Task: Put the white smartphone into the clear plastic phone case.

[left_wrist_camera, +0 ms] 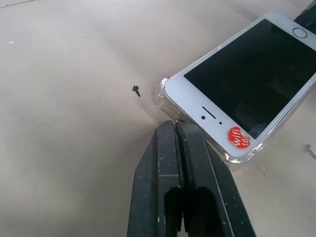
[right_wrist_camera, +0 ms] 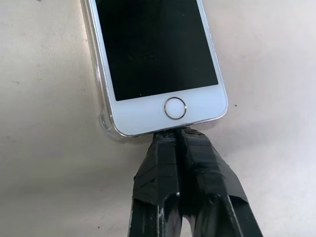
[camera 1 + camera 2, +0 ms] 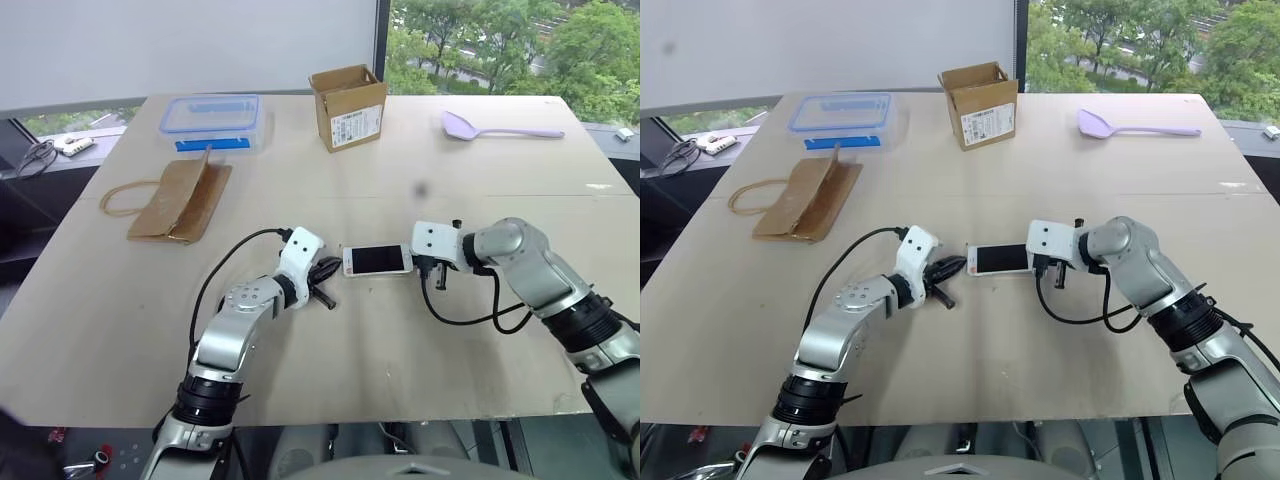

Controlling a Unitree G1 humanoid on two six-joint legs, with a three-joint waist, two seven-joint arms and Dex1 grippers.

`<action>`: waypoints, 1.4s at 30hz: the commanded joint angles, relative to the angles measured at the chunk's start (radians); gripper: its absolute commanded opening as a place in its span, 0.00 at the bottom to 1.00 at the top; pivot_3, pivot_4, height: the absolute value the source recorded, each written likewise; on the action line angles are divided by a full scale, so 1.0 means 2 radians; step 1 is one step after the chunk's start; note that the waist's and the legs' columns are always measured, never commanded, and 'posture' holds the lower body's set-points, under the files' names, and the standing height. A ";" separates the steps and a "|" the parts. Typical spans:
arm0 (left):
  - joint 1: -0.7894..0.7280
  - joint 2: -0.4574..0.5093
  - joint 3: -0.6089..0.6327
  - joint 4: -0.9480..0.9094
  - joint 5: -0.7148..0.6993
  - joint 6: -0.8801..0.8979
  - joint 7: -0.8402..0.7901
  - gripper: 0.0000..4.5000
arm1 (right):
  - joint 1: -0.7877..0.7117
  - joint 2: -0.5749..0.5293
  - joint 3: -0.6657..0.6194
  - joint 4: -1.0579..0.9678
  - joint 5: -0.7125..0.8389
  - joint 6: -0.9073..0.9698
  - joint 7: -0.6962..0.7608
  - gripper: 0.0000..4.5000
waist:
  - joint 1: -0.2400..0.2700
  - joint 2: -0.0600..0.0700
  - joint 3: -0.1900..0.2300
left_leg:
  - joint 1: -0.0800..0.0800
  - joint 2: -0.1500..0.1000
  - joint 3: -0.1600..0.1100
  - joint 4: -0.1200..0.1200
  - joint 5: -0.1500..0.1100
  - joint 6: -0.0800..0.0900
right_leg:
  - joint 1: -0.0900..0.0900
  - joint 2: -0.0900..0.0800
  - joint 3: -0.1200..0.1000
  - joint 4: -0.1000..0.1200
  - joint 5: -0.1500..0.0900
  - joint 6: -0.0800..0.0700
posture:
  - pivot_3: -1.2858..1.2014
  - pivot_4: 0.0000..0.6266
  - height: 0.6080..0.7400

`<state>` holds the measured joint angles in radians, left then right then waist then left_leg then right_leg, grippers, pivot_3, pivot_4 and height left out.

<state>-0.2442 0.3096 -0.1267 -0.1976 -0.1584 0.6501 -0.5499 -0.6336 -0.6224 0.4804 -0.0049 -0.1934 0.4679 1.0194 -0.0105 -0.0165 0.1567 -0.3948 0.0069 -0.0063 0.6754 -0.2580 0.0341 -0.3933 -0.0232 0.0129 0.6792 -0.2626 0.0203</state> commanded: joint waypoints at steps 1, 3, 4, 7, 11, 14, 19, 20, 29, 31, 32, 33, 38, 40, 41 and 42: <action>0.005 0.005 -0.016 -0.015 -0.017 -0.016 -0.028 0.01 | 0.017 0.020 0.002 -0.034 0.009 -0.006 -0.003 0.01 | 0.000 0.000 0.000 | 0.000 0.000 0.000 0.000 0.000 0.000 | 0.000 0.000 0.000 0.000 0.000 0.000 | 0.52 0.24 1.00; 0.005 0.027 -0.001 -0.005 -0.013 -0.033 -0.037 0.01 | 0.023 0.013 -0.021 -0.048 0.012 0.005 -0.007 0.01 | -0.002 0.000 0.000 | 0.000 0.000 0.000 -0.001 0.000 0.000 | 0.000 0.000 0.000 0.000 0.000 0.000 | 0.52 0.24 1.00; 0.003 0.035 0.007 0.003 -0.012 -0.038 -0.039 0.01 | 0.025 0.012 -0.032 -0.059 0.016 0.015 -0.007 0.01 | -0.002 0.000 0.000 | 0.000 0.000 0.000 -0.001 0.000 0.000 | -0.001 0.000 0.000 0.000 0.000 0.000 | 0.52 0.24 1.00; -0.008 0.053 0.035 0.024 -0.026 -0.056 -0.055 0.01 | 0.030 0.010 -0.070 -0.105 0.033 0.059 -0.014 0.01 | -0.002 0.000 0.000 | -0.001 0.000 0.000 -0.003 0.000 0.000 | -0.002 0.000 0.000 0.000 0.000 0.000 | 0.52 0.24 1.00; -0.019 0.058 0.059 0.021 -0.081 -0.068 -0.107 0.01 | 0.040 -0.007 -0.098 -0.151 0.049 0.094 -0.017 0.01 | -0.001 0.001 0.001 | -0.005 0.000 0.000 -0.003 0.000 0.000 | -0.006 0.000 0.000 0.000 0.000 0.000 | 0.52 0.24 1.00; -0.026 0.071 0.058 0.003 -0.127 -0.065 -0.169 0.01 | 0.051 -0.013 -0.118 -0.176 0.064 0.118 -0.027 0.01 | 0.002 0.001 0.001 | -0.010 0.000 0.000 -0.003 0.000 0.000 | -0.010 -0.001 -0.001 -0.001 0.000 0.000 | 0.52 0.24 1.00; -0.047 0.085 0.040 0.021 -0.132 -0.063 -0.200 0.01 | 0.067 -0.010 -0.133 -0.199 0.082 0.143 -0.051 0.01 | 0.003 0.001 0.001 | -0.010 -0.001 0.000 -0.003 0.000 0.000 | -0.010 -0.002 -0.001 -0.001 0.000 0.000 | 0.52 0.24 1.00; -0.052 0.084 0.035 0.028 -0.127 -0.067 -0.201 0.01 | 0.069 -0.008 -0.135 -0.202 0.085 0.146 -0.056 0.01 | 0.003 0.001 0.001 | -0.010 -0.001 0.000 -0.003 0.000 0.000 | -0.010 -0.002 -0.001 -0.001 0.000 0.000 | 0.52 0.24 1.00; -0.077 0.082 -0.019 0.138 -0.060 -0.122 -0.202 0.01 | 0.080 0.055 -0.128 -0.184 0.124 0.144 -0.103 0.01 | -0.002 0.001 0.001 | -0.010 -0.001 0.000 -0.003 0.000 0.000 | -0.010 0.000 -0.001 0.000 0.000 0.000 | 0.52 0.24 1.00; -0.077 0.082 -0.022 0.144 -0.057 -0.128 -0.202 0.01 | 0.080 0.063 -0.121 -0.162 0.122 0.135 -0.110 0.01 | 0.000 0.001 0.001 | -0.010 -0.001 0.000 -0.003 0.000 0.000 | -0.010 0.000 -0.001 -0.001 0.000 0.000 | 0.52 0.24 1.00; -0.076 0.082 -0.021 0.144 -0.057 -0.130 -0.202 0.01 | 0.080 0.067 -0.116 -0.146 0.119 0.132 -0.115 0.01 | 0.000 0.001 0.001 | -0.010 -0.001 0.000 -0.002 0.000 0.000 | -0.010 0.000 -0.001 0.000 0.000 0.000 | 0.52 0.24 1.00; -0.074 0.083 -0.022 0.143 -0.056 -0.131 -0.202 0.01 | 0.079 0.070 -0.109 -0.130 0.116 0.127 -0.119 0.01 | 0.000 0.001 0.001 | -0.010 -0.001 0.000 -0.002 0.000 0.000 | -0.010 0.000 -0.001 0.000 0.000 0.000 | 0.52 0.24 1.00; -0.063 0.083 -0.021 0.134 -0.053 -0.136 -0.197 0.01 | 0.078 0.058 -0.072 -0.092 0.102 0.133 -0.115 0.01 | 0.000 0.001 0.000 | -0.009 -0.001 0.000 -0.002 0.000 0.000 | -0.009 0.000 -0.001 0.000 0.000 0.000 | 0.52 0.24 1.00; -0.059 0.082 -0.020 0.128 -0.053 -0.136 -0.193 0.01 | 0.076 0.056 -0.060 -0.087 0.106 0.146 -0.109 0.01 | -0.001 0.001 0.000 | -0.009 -0.001 0.000 -0.002 0.000 0.000 | -0.009 0.000 -0.001 0.000 0.000 0.000 | 0.52 0.24 1.00; -0.057 0.081 -0.020 0.126 -0.053 -0.136 -0.191 0.01 | 0.074 0.055 -0.054 -0.087 0.108 0.151 -0.105 0.01 | -0.001 0.001 0.000 | -0.008 -0.001 0.000 -0.002 0.000 0.000 | -0.008 0.000 -0.001 0.000 0.000 0.000 | 0.52 0.24 1.00; -0.056 0.081 -0.020 0.124 -0.053 -0.137 -0.190 0.01 | 0.074 0.054 -0.051 -0.086 0.109 0.154 -0.102 0.01 | -0.001 0.001 0.000 | -0.008 -0.001 0.000 -0.002 0.000 0.000 | -0.008 0.000 -0.001 0.000 0.000 0.000 | 0.52 0.24 1.00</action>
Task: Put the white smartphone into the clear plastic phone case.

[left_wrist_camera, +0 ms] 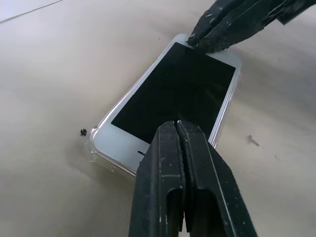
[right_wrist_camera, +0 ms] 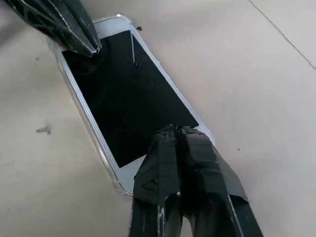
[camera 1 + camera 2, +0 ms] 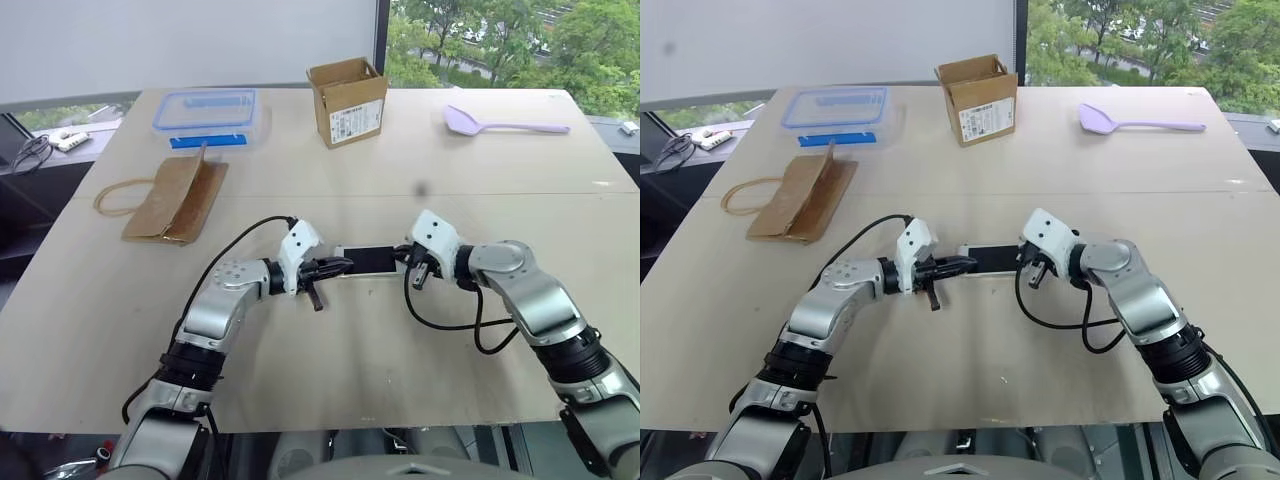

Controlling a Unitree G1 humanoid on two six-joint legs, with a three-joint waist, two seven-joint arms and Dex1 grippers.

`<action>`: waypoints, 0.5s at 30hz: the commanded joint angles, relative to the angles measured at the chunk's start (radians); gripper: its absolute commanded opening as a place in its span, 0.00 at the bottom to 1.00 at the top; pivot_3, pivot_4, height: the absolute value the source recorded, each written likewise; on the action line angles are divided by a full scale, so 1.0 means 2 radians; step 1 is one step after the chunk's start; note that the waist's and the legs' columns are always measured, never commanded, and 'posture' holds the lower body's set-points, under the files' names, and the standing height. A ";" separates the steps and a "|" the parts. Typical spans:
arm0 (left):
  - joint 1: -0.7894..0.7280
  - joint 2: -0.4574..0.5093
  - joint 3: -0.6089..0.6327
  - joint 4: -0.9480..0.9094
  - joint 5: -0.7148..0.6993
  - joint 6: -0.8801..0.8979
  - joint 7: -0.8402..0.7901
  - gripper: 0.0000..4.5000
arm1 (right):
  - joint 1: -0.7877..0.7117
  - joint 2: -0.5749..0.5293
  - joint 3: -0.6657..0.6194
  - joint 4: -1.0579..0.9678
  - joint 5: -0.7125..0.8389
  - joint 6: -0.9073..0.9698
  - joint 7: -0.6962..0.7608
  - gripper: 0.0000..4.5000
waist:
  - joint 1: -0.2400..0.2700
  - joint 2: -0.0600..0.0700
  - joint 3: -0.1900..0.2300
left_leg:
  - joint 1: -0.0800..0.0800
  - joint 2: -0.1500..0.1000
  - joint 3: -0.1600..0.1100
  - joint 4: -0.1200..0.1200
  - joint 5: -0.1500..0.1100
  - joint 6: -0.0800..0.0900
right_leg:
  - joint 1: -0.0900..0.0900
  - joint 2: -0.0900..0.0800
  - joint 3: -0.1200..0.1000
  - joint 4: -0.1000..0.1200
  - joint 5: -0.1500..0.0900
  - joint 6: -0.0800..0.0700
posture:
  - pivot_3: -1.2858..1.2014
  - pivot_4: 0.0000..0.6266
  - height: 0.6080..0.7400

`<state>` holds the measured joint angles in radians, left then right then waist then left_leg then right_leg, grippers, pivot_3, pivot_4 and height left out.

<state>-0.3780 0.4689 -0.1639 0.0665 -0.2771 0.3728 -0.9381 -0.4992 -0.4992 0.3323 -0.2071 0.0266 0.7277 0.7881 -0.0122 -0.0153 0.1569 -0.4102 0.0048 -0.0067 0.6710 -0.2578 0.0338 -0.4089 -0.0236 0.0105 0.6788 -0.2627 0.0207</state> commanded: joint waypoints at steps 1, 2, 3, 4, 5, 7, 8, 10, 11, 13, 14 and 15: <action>0.012 0.000 -0.001 -0.010 0.006 0.002 0.007 0.01 | 0.003 -0.004 0.028 0.021 -0.001 0.031 0.012 0.01 | 0.000 0.000 0.000 | 0.001 0.000 0.000 0.000 0.000 0.000 | 0.001 0.000 0.000 0.000 0.000 0.000 | 0.52 0.24 1.00; 0.013 -0.001 -0.001 -0.010 0.006 0.000 0.010 0.01 | -0.001 -0.001 0.033 0.030 -0.002 0.036 0.013 0.01 | 0.000 0.000 0.000 | 0.002 0.000 0.000 0.000 0.000 0.000 | 0.002 0.000 0.000 0.000 0.000 0.000 | 0.52 0.24 1.00; 0.014 -0.003 0.000 -0.010 0.007 -0.001 0.012 0.01 | -0.005 0.000 0.043 0.038 -0.003 0.041 0.017 0.01 | -0.001 0.000 0.000 | 0.003 0.000 0.000 0.000 0.000 0.000 | 0.003 0.000 0.000 0.000 0.000 0.000 | 0.52 0.24 1.00; 0.015 -0.004 0.000 -0.009 0.007 -0.003 0.015 0.01 | -0.008 0.002 0.052 0.046 -0.003 0.051 0.021 0.01 | -0.001 0.000 0.000 | 0.006 0.000 0.000 -0.001 0.000 0.000 | 0.005 0.000 0.000 -0.001 0.000 0.000 | 0.52 0.24 1.00; 0.016 -0.005 0.000 -0.009 0.007 -0.003 0.016 0.01 | -0.010 0.002 0.060 0.051 -0.003 0.055 0.024 0.01 | -0.001 0.000 0.000 | 0.007 0.000 0.000 -0.001 0.000 0.000 | 0.007 0.000 0.000 -0.001 0.000 0.000 | 0.52 0.24 1.00; 0.017 -0.006 0.000 -0.011 0.007 -0.003 0.019 0.01 | -0.014 0.006 0.070 0.062 -0.003 0.059 0.027 0.01 | -0.001 0.000 -0.001 | 0.008 0.000 0.000 -0.001 0.000 0.000 | 0.007 0.000 0.000 -0.001 0.000 0.000 | 0.52 0.24 1.00; 0.018 -0.007 0.000 -0.012 0.007 -0.003 0.021 0.01 | -0.016 0.011 0.071 0.070 -0.003 0.062 0.025 0.01 | -0.001 0.000 -0.001 | 0.008 0.000 0.000 -0.001 0.000 0.000 | 0.007 0.000 0.000 -0.001 0.000 0.000 | 0.52 0.24 1.00; 0.020 -0.008 0.000 -0.015 0.007 -0.001 0.024 0.01 | -0.022 0.022 0.072 0.090 -0.001 0.070 0.021 0.01 | -0.001 -0.001 -0.003 | 0.009 0.000 0.000 -0.001 0.000 0.000 | 0.008 0.000 0.000 -0.001 0.000 0.000 | 0.52 0.24 1.00; 0.021 -0.008 0.000 -0.016 0.006 -0.001 0.025 0.01 | -0.024 0.027 0.073 0.099 0.000 0.074 0.021 0.01 | -0.001 -0.001 -0.003 | 0.009 0.000 0.000 -0.001 0.000 0.000 | 0.008 0.000 0.000 -0.001 0.000 0.000 | 0.52 0.24 1.00; 0.023 -0.008 0.000 -0.018 0.006 0.000 0.027 0.01 | -0.027 0.032 0.076 0.113 0.000 0.080 0.021 0.01 | -0.001 -0.001 -0.005 | 0.009 0.000 0.000 -0.001 0.000 0.000 | 0.008 0.000 0.000 -0.001 0.000 0.000 | 0.52 0.24 1.00; 0.024 -0.009 0.000 -0.020 0.006 0.001 0.029 0.01 | -0.027 0.035 0.077 0.119 0.000 0.083 0.020 0.01 | -0.001 -0.001 -0.005 | 0.009 0.000 0.000 -0.001 0.000 0.000 | 0.008 0.000 0.000 -0.001 0.000 0.000 | 0.52 0.24 1.00; 0.026 -0.010 0.000 -0.021 0.005 0.001 0.031 0.01 | -0.026 0.037 0.077 0.126 0.001 0.086 0.019 0.01 | -0.001 -0.001 -0.006 | 0.009 0.000 0.000 -0.001 0.000 0.000 | 0.008 0.000 0.000 -0.001 0.000 0.000 | 0.52 0.24 1.00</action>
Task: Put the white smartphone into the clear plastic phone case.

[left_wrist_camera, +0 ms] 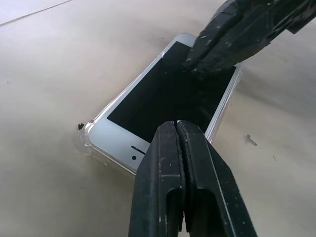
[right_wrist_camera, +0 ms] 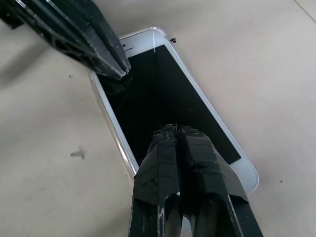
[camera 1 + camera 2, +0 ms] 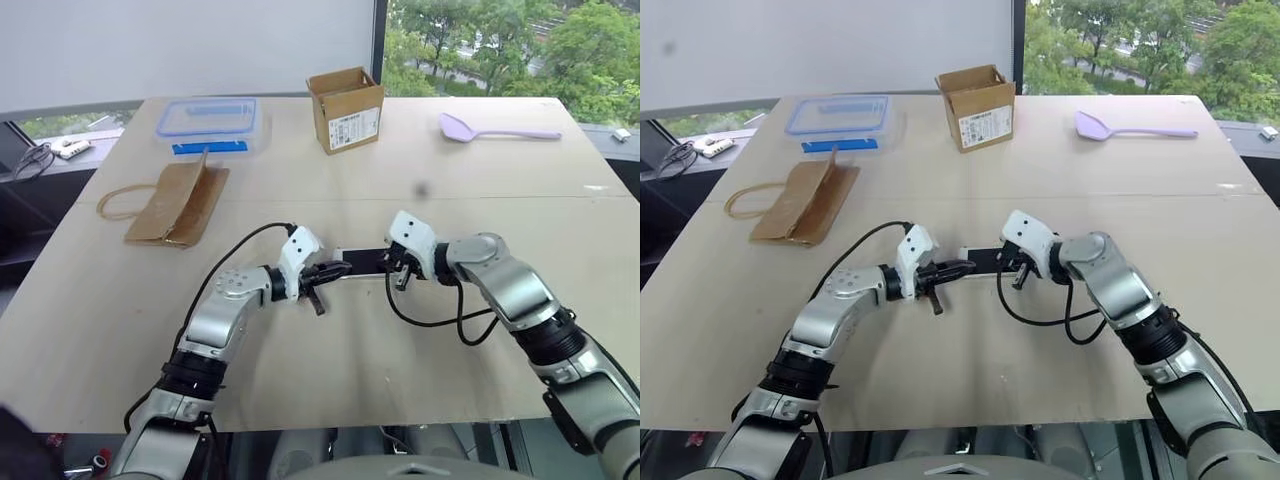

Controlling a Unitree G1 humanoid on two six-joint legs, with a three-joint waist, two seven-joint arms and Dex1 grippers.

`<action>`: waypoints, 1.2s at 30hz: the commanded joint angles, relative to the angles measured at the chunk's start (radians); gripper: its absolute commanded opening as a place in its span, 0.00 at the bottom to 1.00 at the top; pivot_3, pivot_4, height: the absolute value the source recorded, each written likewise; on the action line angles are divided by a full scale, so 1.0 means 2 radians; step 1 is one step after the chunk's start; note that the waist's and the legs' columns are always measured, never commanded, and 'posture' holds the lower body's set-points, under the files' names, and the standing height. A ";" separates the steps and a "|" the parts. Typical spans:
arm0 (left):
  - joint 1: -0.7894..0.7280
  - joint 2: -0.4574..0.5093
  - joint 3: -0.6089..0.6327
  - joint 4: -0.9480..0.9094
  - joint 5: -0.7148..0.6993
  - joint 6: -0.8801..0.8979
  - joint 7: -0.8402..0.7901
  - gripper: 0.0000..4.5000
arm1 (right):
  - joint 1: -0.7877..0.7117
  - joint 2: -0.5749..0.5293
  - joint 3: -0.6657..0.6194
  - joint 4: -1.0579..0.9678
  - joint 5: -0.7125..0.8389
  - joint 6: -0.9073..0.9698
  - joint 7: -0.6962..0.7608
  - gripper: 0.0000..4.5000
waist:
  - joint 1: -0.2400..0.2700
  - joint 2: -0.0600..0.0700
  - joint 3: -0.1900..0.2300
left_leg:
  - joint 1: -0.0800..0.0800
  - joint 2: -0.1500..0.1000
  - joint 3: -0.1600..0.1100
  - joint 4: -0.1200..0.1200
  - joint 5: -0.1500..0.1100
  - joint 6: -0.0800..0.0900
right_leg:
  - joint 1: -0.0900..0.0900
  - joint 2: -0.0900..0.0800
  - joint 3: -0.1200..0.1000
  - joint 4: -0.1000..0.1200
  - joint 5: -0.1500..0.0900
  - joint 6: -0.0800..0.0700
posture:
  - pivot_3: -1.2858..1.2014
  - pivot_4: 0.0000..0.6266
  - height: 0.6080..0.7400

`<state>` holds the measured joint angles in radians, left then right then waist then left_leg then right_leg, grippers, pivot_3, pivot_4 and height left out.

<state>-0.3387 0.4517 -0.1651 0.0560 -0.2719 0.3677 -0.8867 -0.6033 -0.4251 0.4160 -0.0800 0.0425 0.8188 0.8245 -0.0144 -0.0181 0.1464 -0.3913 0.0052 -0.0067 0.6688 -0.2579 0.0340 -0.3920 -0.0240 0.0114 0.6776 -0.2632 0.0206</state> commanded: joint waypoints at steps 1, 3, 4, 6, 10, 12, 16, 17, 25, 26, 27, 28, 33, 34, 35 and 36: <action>0.007 -0.002 0.001 -0.017 0.002 0.004 0.006 0.01 | 0.026 0.002 0.035 0.066 -0.007 0.043 0.001 0.01 | 0.000 0.000 0.000 | 0.001 0.000 0.000 0.000 0.000 0.000 | 0.001 0.000 0.000 0.000 0.000 0.000 | 0.52 0.24 1.00; 0.009 -0.004 0.001 -0.020 0.002 0.005 0.010 0.01 | 0.028 0.001 0.038 0.072 -0.009 0.044 -0.002 0.01 | -0.001 0.000 0.000 | 0.004 0.000 0.000 -0.001 0.000 0.000 | 0.004 0.000 0.000 -0.001 0.000 0.000 | 0.52 0.24 1.00; 0.010 -0.004 0.001 -0.021 0.002 0.006 0.012 0.01 | 0.031 0.000 0.036 0.071 -0.009 0.044 -0.004 0.01 | 0.000 0.000 0.000 | 0.006 0.000 0.000 -0.001 0.000 0.000 | 0.005 0.000 0.000 -0.001 -0.001 -0.001 | 0.52 0.24 1.00; 0.011 -0.006 0.002 -0.023 0.002 0.006 0.015 0.01 | 0.035 0.005 0.016 0.063 -0.008 0.027 -0.020 0.01 | 0.000 0.000 -0.001 | 0.006 0.000 0.000 -0.002 0.000 0.000 | 0.006 -0.001 0.000 -0.002 -0.001 -0.002 | 0.52 0.24 1.00; 0.014 -0.009 0.009 -0.022 0.002 0.001 0.027 0.01 | 0.038 0.021 -0.043 0.027 0.001 0.001 -0.059 0.01 | 0.000 0.001 -0.001 | 0.006 0.000 -0.001 -0.002 0.000 0.000 | 0.006 -0.001 0.000 -0.003 -0.001 -0.002 | 0.52 0.24 1.00; 0.014 -0.016 0.021 -0.021 -0.004 -0.004 0.038 0.01 | 0.042 0.026 -0.067 0.002 0.012 -0.004 -0.071 0.01 | 0.000 0.001 -0.001 | 0.005 0.000 -0.001 -0.002 0.000 0.000 | 0.006 -0.001 0.000 -0.003 -0.001 -0.002 | 0.52 0.24 1.00; 0.009 -0.032 0.067 -0.029 -0.040 0.008 0.060 0.01 | 0.053 0.018 -0.092 -0.063 0.030 0.002 -0.076 0.01 | 0.002 0.002 0.000 | -0.002 0.000 -0.001 -0.001 0.000 0.000 | -0.001 -0.002 0.000 -0.003 0.000 0.000 | 0.52 0.24 1.00; 0.009 -0.030 0.070 -0.029 -0.038 0.006 0.060 0.01 | 0.055 0.014 -0.093 -0.074 0.030 0.004 -0.078 0.01 | 0.002 0.002 0.000 | -0.005 0.000 -0.001 -0.001 0.000 0.000 | -0.003 -0.002 0.000 -0.002 0.000 0.000 | 0.52 0.24 1.00; 0.011 -0.026 0.078 -0.030 -0.022 0.011 0.082 0.01 | 0.059 -0.022 -0.097 -0.113 0.008 0.005 -0.110 0.01 | 0.002 0.002 0.001 | -0.013 0.000 0.000 -0.001 0.000 0.000 | -0.012 -0.002 -0.001 -0.003 0.000 0.000 | 0.52 0.24 1.00; 0.012 -0.024 0.078 -0.030 -0.020 0.013 0.087 0.01 | 0.062 -0.031 -0.096 -0.121 0.006 0.008 -0.111 0.01 | 0.002 0.002 0.001 | -0.013 0.000 0.000 -0.001 0.000 0.000 | -0.012 -0.002 -0.001 -0.003 0.000 0.000 | 0.52 0.24 1.00; 0.016 -0.022 0.078 -0.033 -0.020 0.016 0.087 0.01 | 0.066 -0.041 -0.095 -0.131 0.004 0.010 -0.111 0.01 | 0.002 0.002 0.001 | -0.013 0.000 0.000 -0.001 0.000 0.000 | -0.012 -0.002 -0.001 -0.003 0.000 0.000 | 0.52 0.24 1.00; 0.022 -0.018 0.074 -0.038 -0.020 0.016 0.084 0.01 | 0.072 -0.049 -0.094 -0.143 0.006 0.015 -0.109 0.01 | 0.002 0.002 0.001 | -0.013 0.000 0.000 -0.001 0.000 0.000 | -0.012 -0.002 -0.001 -0.003 0.000 0.000 | 0.52 0.24 1.00; 0.046 -0.013 0.057 -0.065 -0.023 0.025 0.078 0.01 | 0.090 -0.075 -0.079 -0.182 0.012 0.041 -0.100 0.01 | 0.001 0.002 0.001 | -0.013 0.000 0.000 -0.001 0.000 0.000 | -0.011 -0.002 -0.001 -0.002 0.000 0.000 | 0.52 0.24 1.00; 0.048 -0.012 0.054 -0.069 -0.023 0.026 0.077 0.01 | 0.091 -0.077 -0.074 -0.185 0.012 0.044 -0.098 0.01 | 0.001 0.002 0.001 | -0.013 0.000 0.000 -0.001 0.000 0.000 | -0.011 -0.002 -0.001 -0.002 0.000 0.000 | 0.52 0.24 1.00; 0.050 -0.012 0.051 -0.072 -0.022 0.027 0.077 0.01 | 0.091 -0.079 -0.070 -0.186 0.011 0.046 -0.097 0.01 | 0.001 0.002 0.001 | -0.013 0.000 0.000 -0.001 0.000 0.000 | -0.011 -0.002 -0.001 -0.002 0.000 0.000 | 0.52 0.24 1.00; 0.051 -0.012 0.049 -0.075 -0.022 0.029 0.076 0.01 | 0.091 -0.080 -0.064 -0.187 0.010 0.048 -0.096 0.01 | 0.001 0.002 0.001 | -0.012 0.000 0.000 -0.001 0.000 0.000 | -0.011 -0.001 -0.001 -0.002 0.000 0.000 | 0.52 0.24 1.00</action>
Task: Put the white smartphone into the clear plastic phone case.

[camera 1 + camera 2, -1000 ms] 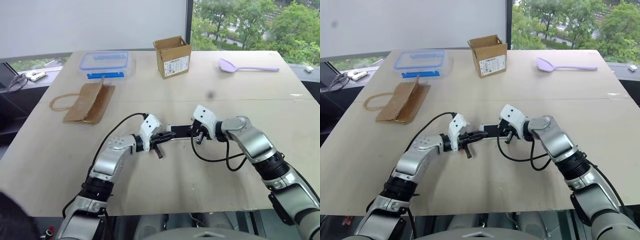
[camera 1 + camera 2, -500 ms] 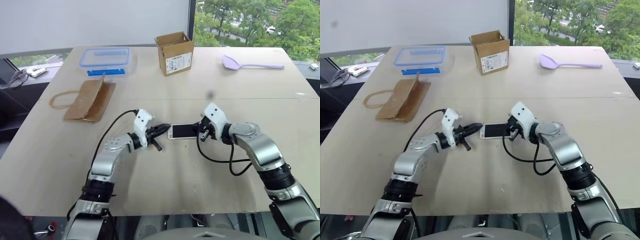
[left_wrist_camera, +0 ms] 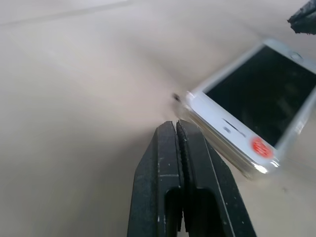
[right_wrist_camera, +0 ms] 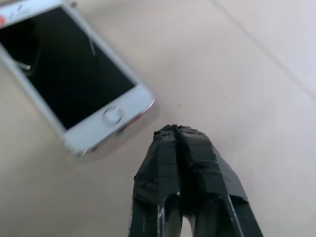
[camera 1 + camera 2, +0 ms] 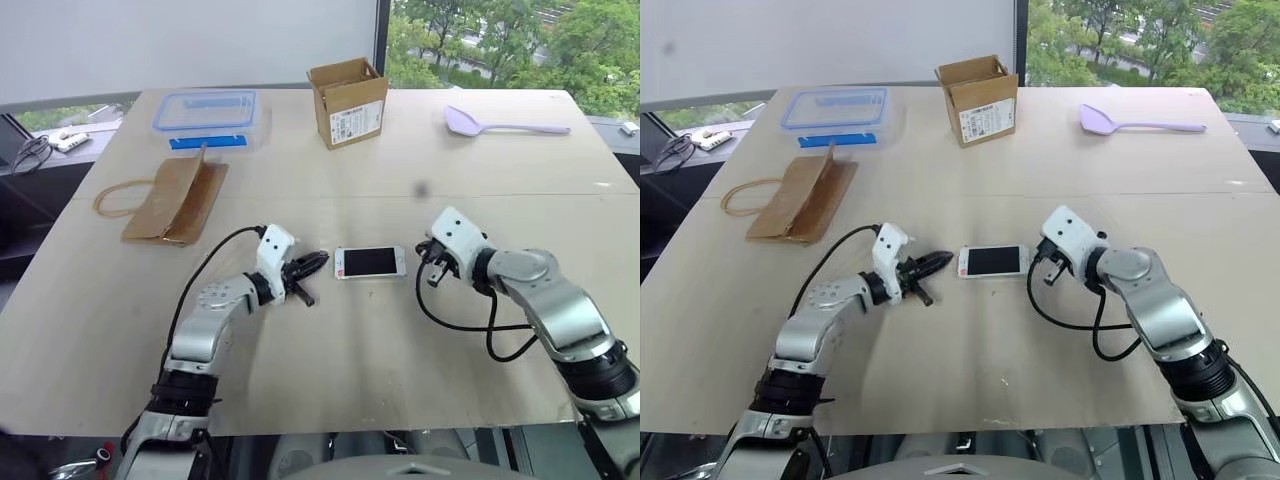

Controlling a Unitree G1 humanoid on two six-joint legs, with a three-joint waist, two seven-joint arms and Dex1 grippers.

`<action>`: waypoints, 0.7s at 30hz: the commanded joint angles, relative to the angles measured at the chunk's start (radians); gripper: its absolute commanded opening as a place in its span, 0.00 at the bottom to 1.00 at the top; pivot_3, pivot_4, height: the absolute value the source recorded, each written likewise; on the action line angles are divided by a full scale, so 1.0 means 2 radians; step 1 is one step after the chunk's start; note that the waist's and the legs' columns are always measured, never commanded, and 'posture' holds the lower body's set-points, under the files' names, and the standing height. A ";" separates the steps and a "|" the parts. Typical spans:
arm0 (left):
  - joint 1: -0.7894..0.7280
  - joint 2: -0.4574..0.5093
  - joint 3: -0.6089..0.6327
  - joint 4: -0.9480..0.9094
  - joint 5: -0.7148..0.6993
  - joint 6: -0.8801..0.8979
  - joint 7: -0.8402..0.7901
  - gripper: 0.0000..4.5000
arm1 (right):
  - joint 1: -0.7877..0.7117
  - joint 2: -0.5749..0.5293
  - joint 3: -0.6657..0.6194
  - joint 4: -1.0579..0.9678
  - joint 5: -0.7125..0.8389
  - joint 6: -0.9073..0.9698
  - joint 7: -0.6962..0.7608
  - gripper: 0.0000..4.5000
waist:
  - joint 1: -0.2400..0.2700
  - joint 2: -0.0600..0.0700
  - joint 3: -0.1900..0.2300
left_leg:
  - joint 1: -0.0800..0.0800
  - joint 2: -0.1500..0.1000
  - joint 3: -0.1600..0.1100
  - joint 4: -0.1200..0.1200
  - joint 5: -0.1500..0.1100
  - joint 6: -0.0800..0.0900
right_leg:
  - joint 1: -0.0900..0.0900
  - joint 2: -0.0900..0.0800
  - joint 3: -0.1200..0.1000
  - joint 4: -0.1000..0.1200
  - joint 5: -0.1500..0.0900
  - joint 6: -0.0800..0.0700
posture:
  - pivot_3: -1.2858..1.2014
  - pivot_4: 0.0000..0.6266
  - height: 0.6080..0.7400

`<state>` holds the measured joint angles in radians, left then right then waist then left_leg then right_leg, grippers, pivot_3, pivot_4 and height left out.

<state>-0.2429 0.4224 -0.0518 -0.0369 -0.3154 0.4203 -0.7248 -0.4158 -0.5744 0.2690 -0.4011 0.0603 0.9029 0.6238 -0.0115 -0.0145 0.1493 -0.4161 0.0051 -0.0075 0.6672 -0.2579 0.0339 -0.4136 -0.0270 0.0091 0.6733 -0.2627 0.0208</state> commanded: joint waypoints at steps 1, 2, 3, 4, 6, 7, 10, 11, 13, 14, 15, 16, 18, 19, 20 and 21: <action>0.004 0.003 -0.009 -0.033 0.000 0.005 -0.004 0.01 | -0.003 -0.004 0.016 -0.027 0.001 0.006 0.005 0.01 | 0.000 0.000 0.000 | 0.000 0.000 0.000 0.000 0.000 0.000 | 0.000 0.000 0.000 0.000 0.000 0.000 | 0.52 0.24 1.00; 0.006 0.003 -0.011 -0.037 0.000 0.008 -0.003 0.01 | -0.003 0.000 0.023 -0.027 0.001 0.006 0.005 0.01 | 0.000 0.000 0.000 | 0.000 0.000 0.000 0.000 0.000 0.000 | 0.000 0.000 0.000 0.000 0.000 0.000 | 0.52 0.24 1.00; 0.006 0.002 -0.013 -0.041 0.000 0.010 -0.002 0.01 | -0.004 0.003 0.031 -0.026 0.001 0.005 0.005 0.01 | 0.000 0.000 0.000 | 0.000 0.000 0.000 0.000 0.000 0.000 | 0.000 0.000 0.000 0.000 0.000 0.000 | 0.52 0.24 1.00; 0.007 0.002 -0.015 -0.044 0.000 0.012 -0.002 0.01 | -0.006 0.005 0.038 -0.026 0.002 0.005 0.007 0.01 | 0.000 0.000 0.000 | 0.000 0.000 0.000 0.000 0.000 0.000 | 0.000 0.000 0.000 0.000 0.000 0.000 | 0.52 0.24 1.00; 0.007 0.003 -0.019 -0.049 0.001 0.016 -0.002 0.01 | -0.011 0.009 0.055 -0.024 0.002 0.004 0.011 0.01 | 0.000 0.000 0.000 | 0.000 0.000 0.000 0.000 0.000 0.000 | 0.000 0.000 0.000 0.000 0.000 0.000 | 0.52 0.24 1.00; 0.008 0.003 -0.022 -0.052 0.001 0.016 -0.002 0.01 | -0.014 0.013 0.062 -0.022 0.001 0.003 0.012 0.01 | -0.001 0.000 0.000 | 0.000 0.000 0.000 0.000 0.000 0.000 | 0.000 0.000 0.000 0.000 0.000 0.000 | 0.52 0.24 1.00; 0.006 0.000 -0.028 -0.055 0.003 0.018 -0.002 0.01 | -0.026 0.024 0.078 -0.010 -0.002 -0.002 0.016 0.01 | -0.002 0.000 0.000 | 0.001 0.000 0.000 0.001 0.000 0.000 | 0.000 0.001 0.000 0.001 0.000 0.000 | 0.52 0.24 1.00; 0.005 -0.001 -0.029 -0.056 0.003 0.019 -0.002 0.01 | -0.029 0.027 0.079 -0.007 -0.003 -0.003 0.016 0.01 | -0.002 0.000 0.000 | 0.001 0.000 0.000 0.001 0.000 0.000 | 0.000 0.001 0.000 0.001 0.000 0.000 | 0.52 0.24 1.00; 0.004 -0.004 -0.031 -0.057 0.004 0.020 -0.002 0.01 | -0.031 0.030 0.079 -0.001 -0.001 -0.005 0.019 0.01 | -0.002 0.000 0.000 | 0.001 0.000 0.000 0.001 0.000 0.000 | 0.000 0.001 0.000 0.002 0.000 0.000 | 0.52 0.24 1.00; 0.003 -0.005 -0.032 -0.058 0.005 0.020 -0.003 0.01 | -0.031 0.032 0.077 0.000 0.001 -0.005 0.021 0.01 | -0.002 0.000 0.000 | 0.001 0.000 0.000 0.001 0.000 0.000 | 0.000 0.001 0.000 0.002 0.000 0.000 | 0.52 0.24 1.00; 0.003 -0.006 -0.032 -0.058 0.006 0.020 -0.003 0.01 | -0.030 0.033 0.074 0.001 0.003 -0.005 0.022 0.01 | -0.002 0.000 0.000 | 0.001 0.000 0.000 0.001 0.000 0.000 | 0.000 0.001 0.000 0.002 0.000 0.000 | 0.52 0.24 1.00; 0.004 -0.006 -0.031 -0.058 0.006 0.019 -0.003 0.01 | -0.029 0.030 0.069 -0.001 0.004 -0.004 0.023 0.01 | -0.002 0.000 0.000 | 0.001 0.000 0.000 0.001 0.000 0.000 | 0.000 0.001 0.000 0.002 0.000 0.000 | 0.52 0.24 1.00; 0.006 -0.005 -0.026 -0.056 0.007 0.016 -0.002 0.01 | -0.027 0.026 0.059 -0.005 0.006 -0.001 0.024 0.01 | -0.002 0.000 0.000 | 0.001 0.000 0.000 0.001 0.000 0.000 | 0.000 0.001 0.000 0.002 0.000 0.000 | 0.52 0.24 1.00; 0.006 -0.004 -0.020 -0.053 0.007 0.010 -0.001 0.01 | -0.027 0.022 0.050 -0.007 0.006 0.001 0.025 0.01 | -0.002 0.000 0.000 | 0.001 0.000 0.000 0.001 0.000 0.000 | 0.000 0.001 0.000 0.002 0.000 0.000 | 0.52 0.24 1.00; 0.005 -0.004 -0.014 -0.049 0.007 0.006 0.001 0.01 | -0.027 0.017 0.043 -0.008 0.007 0.001 0.026 0.01 | -0.001 0.000 0.000 | 0.001 0.000 0.000 0.001 0.000 0.000 | 0.000 0.001 0.000 0.002 0.000 0.000 | 0.52 0.24 1.00; 0.001 -0.003 -0.001 -0.045 0.002 -0.001 0.002 0.01 | -0.027 0.009 0.026 -0.011 0.011 0.001 0.029 0.01 | -0.001 0.000 0.000 | 0.001 0.000 0.000 0.001 0.000 0.000 | 0.000 0.001 0.000 0.002 0.000 0.000 | 0.52 0.24 1.00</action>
<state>-0.2268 0.4264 -0.0611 -0.0944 -0.2946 0.4601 -0.7123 -0.4608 -0.5577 0.3479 -0.3752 0.0445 0.9164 0.6534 -0.0129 -0.0149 0.1499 -0.4140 0.0051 -0.0075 0.6690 -0.2578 0.0338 -0.4131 -0.0246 0.0095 0.6776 -0.2628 0.0209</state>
